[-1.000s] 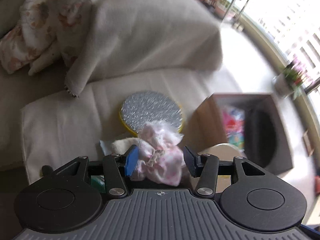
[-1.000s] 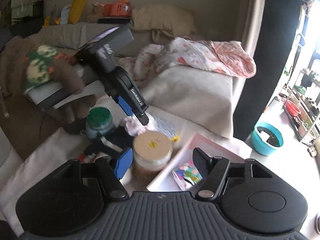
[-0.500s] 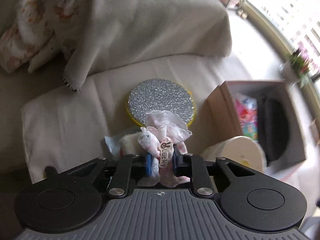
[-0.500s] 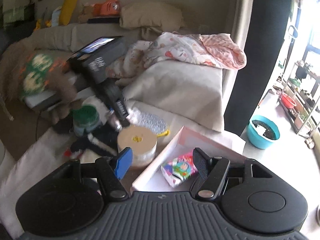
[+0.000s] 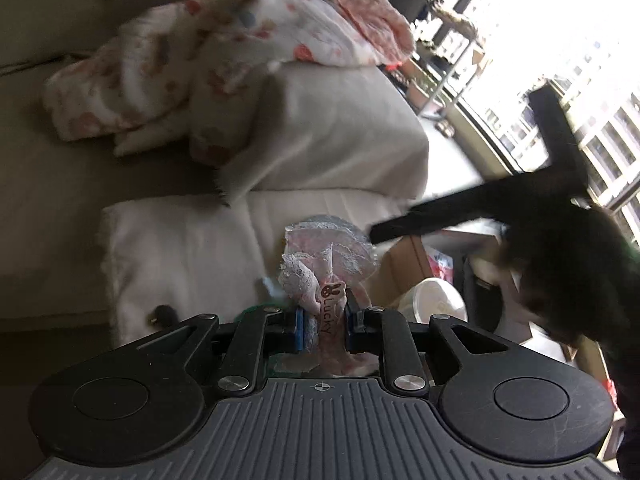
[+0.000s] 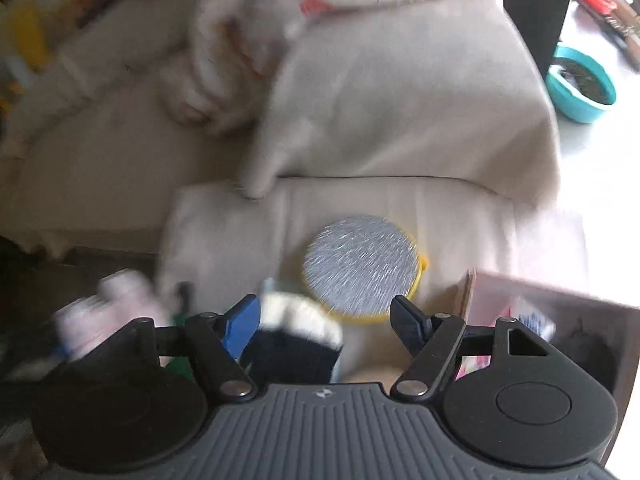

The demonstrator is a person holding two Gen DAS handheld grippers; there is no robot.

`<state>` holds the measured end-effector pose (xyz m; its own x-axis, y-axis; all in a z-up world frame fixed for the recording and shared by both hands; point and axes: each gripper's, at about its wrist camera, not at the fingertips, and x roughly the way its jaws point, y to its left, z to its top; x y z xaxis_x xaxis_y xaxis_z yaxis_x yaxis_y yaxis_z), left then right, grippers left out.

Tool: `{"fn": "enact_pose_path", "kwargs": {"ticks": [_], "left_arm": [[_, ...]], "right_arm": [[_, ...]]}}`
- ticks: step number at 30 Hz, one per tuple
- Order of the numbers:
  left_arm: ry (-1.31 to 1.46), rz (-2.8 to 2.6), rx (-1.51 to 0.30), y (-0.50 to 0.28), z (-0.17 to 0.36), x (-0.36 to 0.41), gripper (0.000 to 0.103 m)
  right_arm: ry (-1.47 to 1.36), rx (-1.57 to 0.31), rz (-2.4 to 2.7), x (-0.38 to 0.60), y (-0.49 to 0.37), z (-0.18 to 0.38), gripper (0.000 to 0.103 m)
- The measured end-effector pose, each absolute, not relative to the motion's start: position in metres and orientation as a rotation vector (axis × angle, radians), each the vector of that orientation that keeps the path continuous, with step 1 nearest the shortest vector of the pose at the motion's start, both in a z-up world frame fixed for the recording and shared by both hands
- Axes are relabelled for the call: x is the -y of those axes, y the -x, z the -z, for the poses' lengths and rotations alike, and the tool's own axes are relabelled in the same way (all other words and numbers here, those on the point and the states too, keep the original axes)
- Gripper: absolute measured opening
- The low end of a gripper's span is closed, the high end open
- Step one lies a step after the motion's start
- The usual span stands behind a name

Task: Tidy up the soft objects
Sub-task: 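Grasp the yellow-rimmed glitter pad with the right gripper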

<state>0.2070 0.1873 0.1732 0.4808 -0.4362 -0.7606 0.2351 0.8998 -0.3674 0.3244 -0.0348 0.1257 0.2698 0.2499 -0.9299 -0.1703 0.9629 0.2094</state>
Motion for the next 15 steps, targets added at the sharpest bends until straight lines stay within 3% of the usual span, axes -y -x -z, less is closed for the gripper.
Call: {"fn": "enact_pose_path", "kwargs": {"ticks": [9, 14, 15], "left_arm": [[0.285, 0.410, -1.006, -0.202, -0.151, -0.234, 0.020], [0.317, 0.402, -1.016, -0.202, -0.140, -0.249, 0.020], [0.322, 0.401, -1.019, -0.201, -0.138, -0.252, 0.020]], "right_arm": [[0.339, -1.341, -0.120, -0.073, -0.367, -0.045, 0.072], [0.493, -1.326, -0.056, -0.096, -0.369, -0.017, 0.066], [0.505, -1.330, -0.057, -0.096, -0.370, -0.017, 0.059]]}}
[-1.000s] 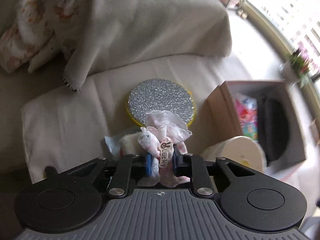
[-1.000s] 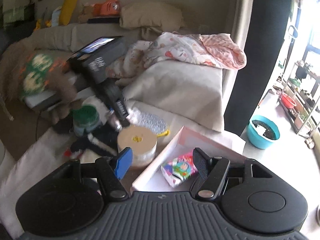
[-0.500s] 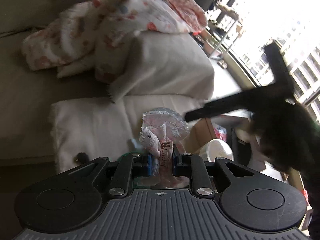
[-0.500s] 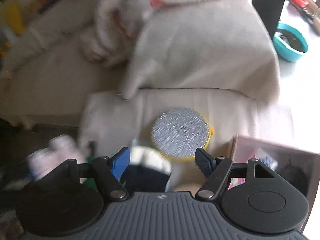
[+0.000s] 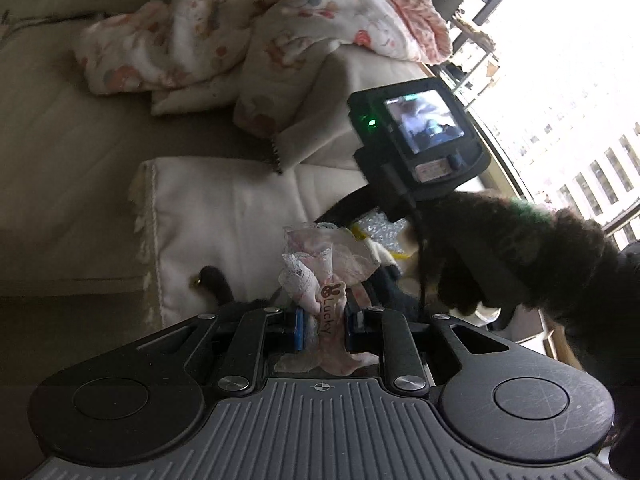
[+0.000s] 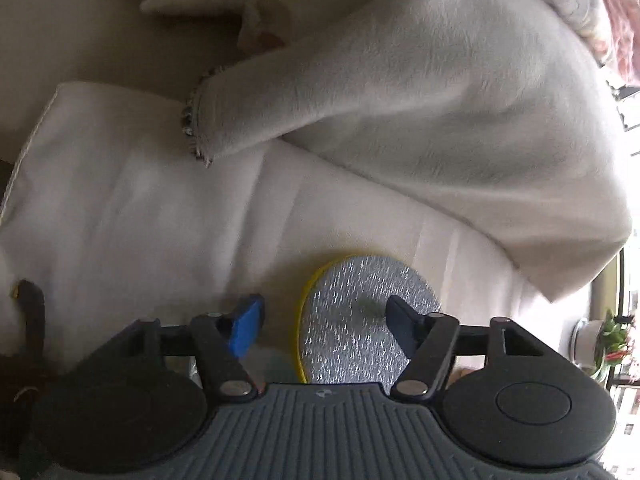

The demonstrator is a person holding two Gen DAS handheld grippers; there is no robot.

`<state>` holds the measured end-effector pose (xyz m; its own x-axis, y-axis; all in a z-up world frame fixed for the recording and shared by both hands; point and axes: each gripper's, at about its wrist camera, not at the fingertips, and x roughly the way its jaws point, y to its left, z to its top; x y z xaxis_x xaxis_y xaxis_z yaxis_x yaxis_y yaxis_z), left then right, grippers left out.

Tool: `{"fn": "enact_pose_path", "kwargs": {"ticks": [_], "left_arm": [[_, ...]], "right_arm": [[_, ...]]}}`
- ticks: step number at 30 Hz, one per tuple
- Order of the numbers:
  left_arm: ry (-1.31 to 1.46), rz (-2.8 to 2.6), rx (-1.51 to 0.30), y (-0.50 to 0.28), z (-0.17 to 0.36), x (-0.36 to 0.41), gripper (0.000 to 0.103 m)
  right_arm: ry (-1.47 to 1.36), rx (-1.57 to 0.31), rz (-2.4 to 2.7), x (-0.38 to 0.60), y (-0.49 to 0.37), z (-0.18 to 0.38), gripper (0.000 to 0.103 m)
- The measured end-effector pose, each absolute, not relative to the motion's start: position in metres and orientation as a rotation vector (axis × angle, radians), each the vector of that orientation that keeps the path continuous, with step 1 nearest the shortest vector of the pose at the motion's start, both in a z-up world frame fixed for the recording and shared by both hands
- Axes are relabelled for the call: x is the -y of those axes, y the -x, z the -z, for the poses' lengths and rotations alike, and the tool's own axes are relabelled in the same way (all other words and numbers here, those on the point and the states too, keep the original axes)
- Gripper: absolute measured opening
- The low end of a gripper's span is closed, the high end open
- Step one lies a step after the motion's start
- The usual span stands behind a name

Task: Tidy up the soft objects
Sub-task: 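Grasp the yellow-rimmed glitter pad with the right gripper, then lower the doll into the pink box with the left gripper while the right drops the glitter pad in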

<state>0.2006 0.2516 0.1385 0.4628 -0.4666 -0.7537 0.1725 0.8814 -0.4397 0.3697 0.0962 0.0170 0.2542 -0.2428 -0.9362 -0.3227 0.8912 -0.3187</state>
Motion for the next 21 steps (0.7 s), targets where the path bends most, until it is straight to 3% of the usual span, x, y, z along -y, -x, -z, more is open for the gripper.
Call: {"fn": "enact_pose_path", "kwargs": {"ticks": [1, 4, 7, 15, 21], "left_arm": [[0.327, 0.400, -1.021, -0.200, -0.137, -0.254, 0.020], [0.344, 0.400, -1.031, -0.196, -0.135, -0.258, 0.020], [0.345, 0.400, -1.040, -0.194, -0.133, -0.257, 0.020], [0.309, 0.413, -1.056, -0.190, -0.141, -0.236, 0.020], [0.264, 0.426, -1.101, -0.190, -0.140, -0.210, 0.020]], "right_arm": [[0.509, -1.340, -0.060, -0.095, -0.370, -0.018, 0.048], [0.518, -1.325, -0.053, -0.087, -0.366, -0.025, 0.030], [0.512, -1.257, -0.073, -0.074, -0.357, -0.045, 0.020], [0.166, -1.111, -0.171, -0.012, -0.351, -0.145, 0.015], [0.044, -1.184, -0.162, 0.030, -0.351, -0.121, 0.018]]}}
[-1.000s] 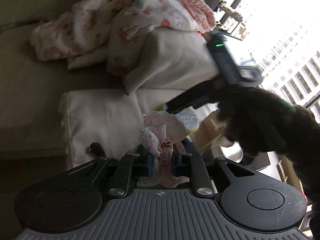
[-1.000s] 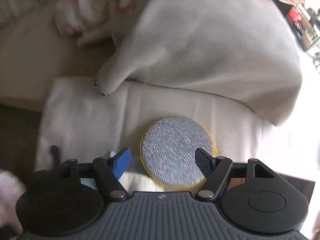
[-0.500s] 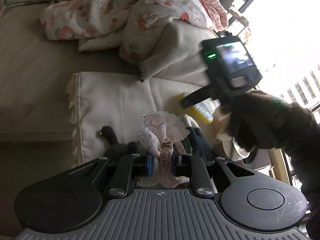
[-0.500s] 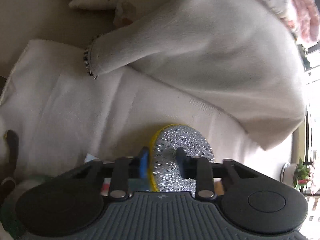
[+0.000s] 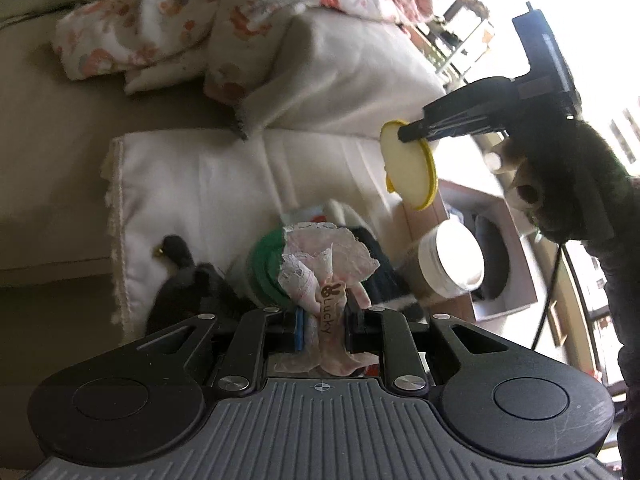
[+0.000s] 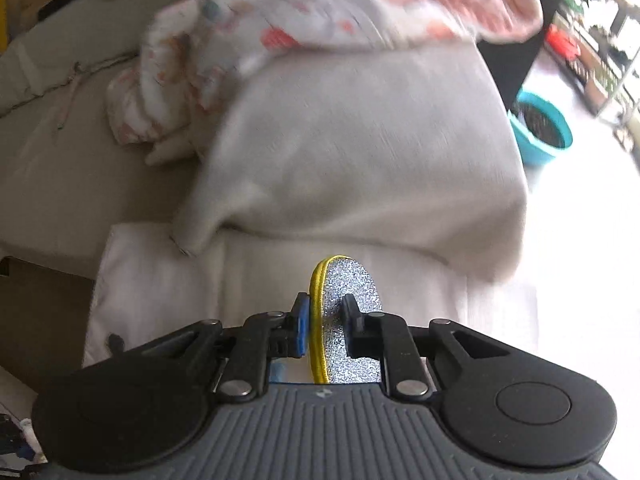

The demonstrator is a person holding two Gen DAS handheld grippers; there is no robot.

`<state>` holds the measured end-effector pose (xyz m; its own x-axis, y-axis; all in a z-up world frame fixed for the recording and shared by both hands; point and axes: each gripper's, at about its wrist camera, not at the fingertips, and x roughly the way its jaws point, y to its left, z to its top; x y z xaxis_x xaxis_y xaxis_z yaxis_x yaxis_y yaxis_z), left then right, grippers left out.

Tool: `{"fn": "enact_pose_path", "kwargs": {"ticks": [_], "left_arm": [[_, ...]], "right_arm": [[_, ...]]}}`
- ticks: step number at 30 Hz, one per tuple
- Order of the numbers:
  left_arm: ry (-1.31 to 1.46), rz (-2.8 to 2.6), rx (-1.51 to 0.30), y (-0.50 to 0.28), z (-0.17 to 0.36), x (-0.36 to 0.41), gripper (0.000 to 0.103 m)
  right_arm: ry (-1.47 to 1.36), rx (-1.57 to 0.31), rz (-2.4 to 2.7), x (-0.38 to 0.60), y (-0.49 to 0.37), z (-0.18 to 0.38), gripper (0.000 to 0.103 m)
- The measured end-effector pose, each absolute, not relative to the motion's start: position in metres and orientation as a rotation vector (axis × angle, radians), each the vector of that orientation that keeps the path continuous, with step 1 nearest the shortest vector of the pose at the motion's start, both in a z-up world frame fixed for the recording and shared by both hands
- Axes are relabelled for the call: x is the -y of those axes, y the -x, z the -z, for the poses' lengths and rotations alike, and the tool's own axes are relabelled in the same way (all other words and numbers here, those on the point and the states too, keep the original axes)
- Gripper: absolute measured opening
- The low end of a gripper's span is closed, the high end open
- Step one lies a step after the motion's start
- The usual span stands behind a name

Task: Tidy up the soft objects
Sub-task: 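Lower the doll into the pink box with the left gripper while the right drops the glitter pad in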

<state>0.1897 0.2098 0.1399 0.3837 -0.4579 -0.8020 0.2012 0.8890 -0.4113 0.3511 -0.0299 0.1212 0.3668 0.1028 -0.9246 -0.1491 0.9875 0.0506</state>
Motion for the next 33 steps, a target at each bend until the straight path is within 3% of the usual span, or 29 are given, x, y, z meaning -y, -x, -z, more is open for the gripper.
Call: {"fn": "enact_pose_path", "kwargs": {"ticks": [6, 9, 20, 27, 33], "left_arm": [[0.209, 0.403, -1.133, -0.189, -0.142, -0.193, 0.020], [0.191, 0.378, -1.126, -0.190, -0.148, -0.191, 0.021], [0.225, 0.204, -1.069, -0.211, -0.170, -0.214, 0.021], [0.200, 0.206, -1.086, -0.204, -0.178, -0.193, 0.021], [0.103, 0.321, -1.121, -0.189, -0.186, -0.127, 0.021]], "right_arm": [[0.110, -1.218, -0.110, 0.039, -0.343, -0.085, 0.024], [0.145, -1.202, -0.080, 0.038, -0.339, -0.080, 0.015], [0.101, -0.931, -0.397, 0.004, -0.254, -0.210, 0.015], [0.135, -0.936, -0.512, 0.010, -0.194, -0.234, 0.015], [0.184, -0.930, -0.493, 0.048, -0.149, -0.231, 0.015]]}}
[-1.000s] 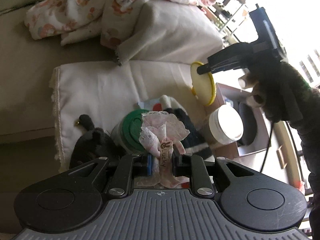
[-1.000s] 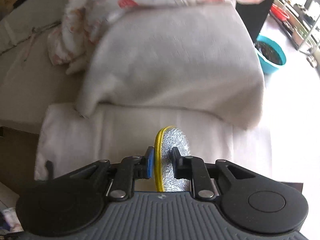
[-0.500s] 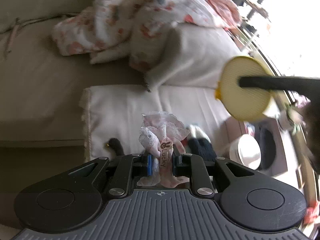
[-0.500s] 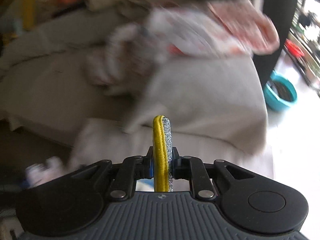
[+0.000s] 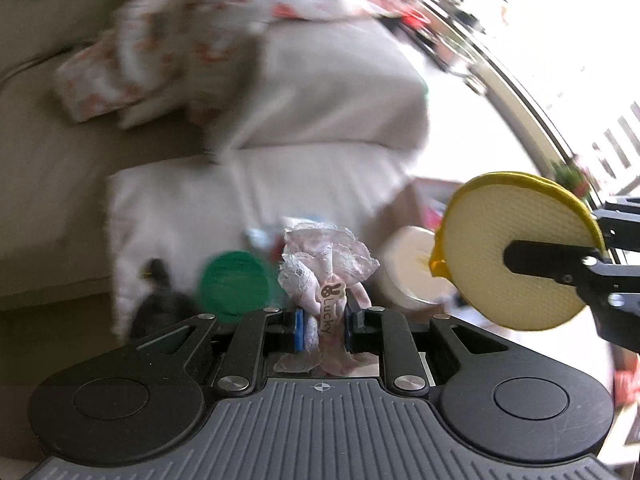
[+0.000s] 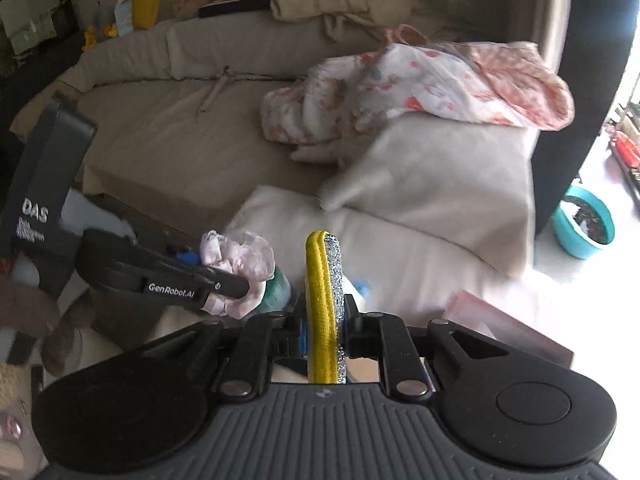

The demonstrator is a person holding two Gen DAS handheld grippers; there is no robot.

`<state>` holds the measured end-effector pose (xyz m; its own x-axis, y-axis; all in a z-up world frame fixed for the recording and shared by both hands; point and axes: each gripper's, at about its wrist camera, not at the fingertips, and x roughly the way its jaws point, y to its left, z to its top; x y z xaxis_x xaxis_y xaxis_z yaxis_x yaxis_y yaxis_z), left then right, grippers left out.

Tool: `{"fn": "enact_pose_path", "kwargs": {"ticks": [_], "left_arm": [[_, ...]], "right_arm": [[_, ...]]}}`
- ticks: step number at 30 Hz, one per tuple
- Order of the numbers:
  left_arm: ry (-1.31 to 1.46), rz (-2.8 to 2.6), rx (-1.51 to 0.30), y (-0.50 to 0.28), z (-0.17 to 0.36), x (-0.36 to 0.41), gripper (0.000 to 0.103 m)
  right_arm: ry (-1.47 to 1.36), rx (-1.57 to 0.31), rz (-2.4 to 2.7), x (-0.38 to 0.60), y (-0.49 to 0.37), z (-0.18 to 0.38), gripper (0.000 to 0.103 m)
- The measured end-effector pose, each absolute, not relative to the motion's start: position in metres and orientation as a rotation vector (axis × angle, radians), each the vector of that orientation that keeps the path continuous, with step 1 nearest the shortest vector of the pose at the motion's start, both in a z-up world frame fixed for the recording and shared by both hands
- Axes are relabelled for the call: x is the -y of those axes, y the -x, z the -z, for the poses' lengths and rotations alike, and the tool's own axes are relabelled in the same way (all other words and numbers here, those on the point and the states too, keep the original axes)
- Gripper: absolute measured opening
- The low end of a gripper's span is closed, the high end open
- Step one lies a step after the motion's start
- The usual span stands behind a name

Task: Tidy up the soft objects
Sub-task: 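Lower the doll into the pink box with the left gripper while the right drops the glitter pad in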

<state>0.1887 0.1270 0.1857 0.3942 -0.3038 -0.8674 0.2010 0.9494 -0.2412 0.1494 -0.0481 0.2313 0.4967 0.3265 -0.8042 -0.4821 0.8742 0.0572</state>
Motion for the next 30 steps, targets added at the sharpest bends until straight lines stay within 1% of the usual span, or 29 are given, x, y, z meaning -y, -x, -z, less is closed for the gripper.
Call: {"fn": "enact_pose_path", "kwargs": {"ticks": [4, 9, 16, 20, 23, 30], "left_arm": [[0.038, 0.419, -1.172, -0.182, -0.185, -0.070, 0.021], [-0.060, 0.516, -1.214, -0.179, -0.177, 0.003, 0.021], [-0.149, 0.604, -1.273, -0.191, -0.155, 0.082, 0.021], [-0.138, 0.595, -1.258, -0.210, -0.150, 0.099, 0.023], [-0.048, 0.588, -1.250, -0.232, -0.149, 0.099, 0.031], [-0.063, 0.535, -1.287, -0.249, -0.129, 0.102, 0.031]], "right_arm": [[0.191, -0.923, -0.428, 0.094, -0.130, -0.230, 0.015], [0.139, -0.910, -0.313, 0.161, -0.126, -0.226, 0.015], [0.041, -0.906, -0.158, 0.243, -0.131, -0.200, 0.015], [-0.029, -0.920, -0.121, 0.272, -0.136, -0.183, 0.015], [-0.049, -0.923, -0.106, 0.281, -0.139, -0.172, 0.015], [-0.063, -0.941, -0.114, 0.281, -0.146, -0.156, 0.015]]}}
